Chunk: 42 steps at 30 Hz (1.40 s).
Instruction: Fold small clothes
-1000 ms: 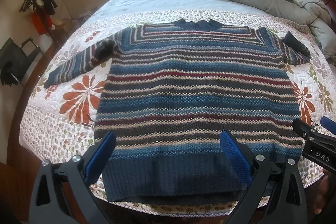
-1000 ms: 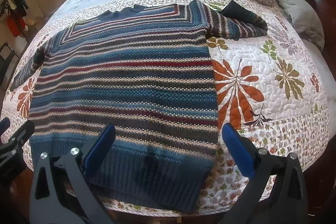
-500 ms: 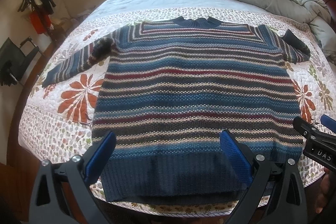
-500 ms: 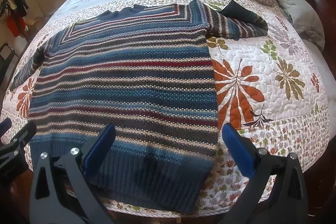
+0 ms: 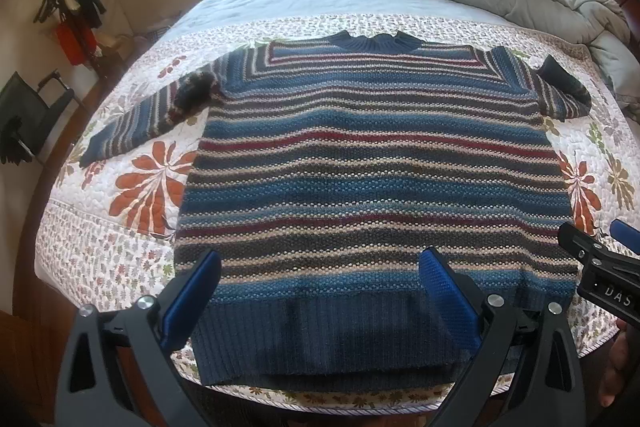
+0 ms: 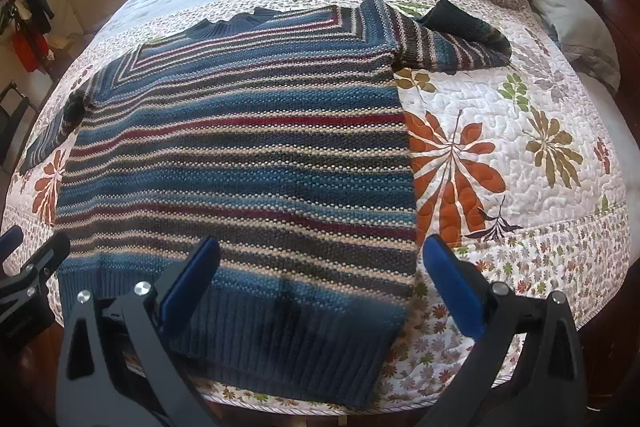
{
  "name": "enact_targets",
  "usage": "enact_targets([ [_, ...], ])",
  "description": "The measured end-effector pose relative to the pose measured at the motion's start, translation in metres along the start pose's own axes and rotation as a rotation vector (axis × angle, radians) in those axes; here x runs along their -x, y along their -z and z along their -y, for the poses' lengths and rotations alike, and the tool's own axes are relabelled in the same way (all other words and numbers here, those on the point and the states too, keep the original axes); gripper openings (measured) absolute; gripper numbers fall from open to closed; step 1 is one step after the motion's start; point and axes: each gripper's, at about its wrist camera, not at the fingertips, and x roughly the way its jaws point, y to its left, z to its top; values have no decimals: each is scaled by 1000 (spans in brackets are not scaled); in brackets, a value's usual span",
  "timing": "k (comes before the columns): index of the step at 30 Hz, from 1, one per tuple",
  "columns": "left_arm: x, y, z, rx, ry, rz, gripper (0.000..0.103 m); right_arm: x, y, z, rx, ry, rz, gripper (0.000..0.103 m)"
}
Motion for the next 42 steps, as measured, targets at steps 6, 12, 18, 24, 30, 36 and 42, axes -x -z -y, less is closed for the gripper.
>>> enact_targets([
  [6,-1,-3,4,-1,1,-3,100,0,0,0,-1,0,-1,101],
  [12,-2,-3,4,0,1,-5,100,-3,1,-1,0,-2,-5,101],
  [18,-3,-3,3,0,1,-7,99,-4,1,-1,-1,-3,-7,101],
  [24,-4,-3,3,-1,1,-8,100,-6,2,0,-1,-6,-10,101],
  [30,-5,-3,3,-1,2,-7,99,-8,2,1,-2,-7,-12,101],
  [36,-8,-2,4,-4,0,-9,99,-10,2,1,-1,-7,-13,101],
  [42,-9,-3,6,-4,-1,-13,99,-10,2,2,0,-8,-14,101],
])
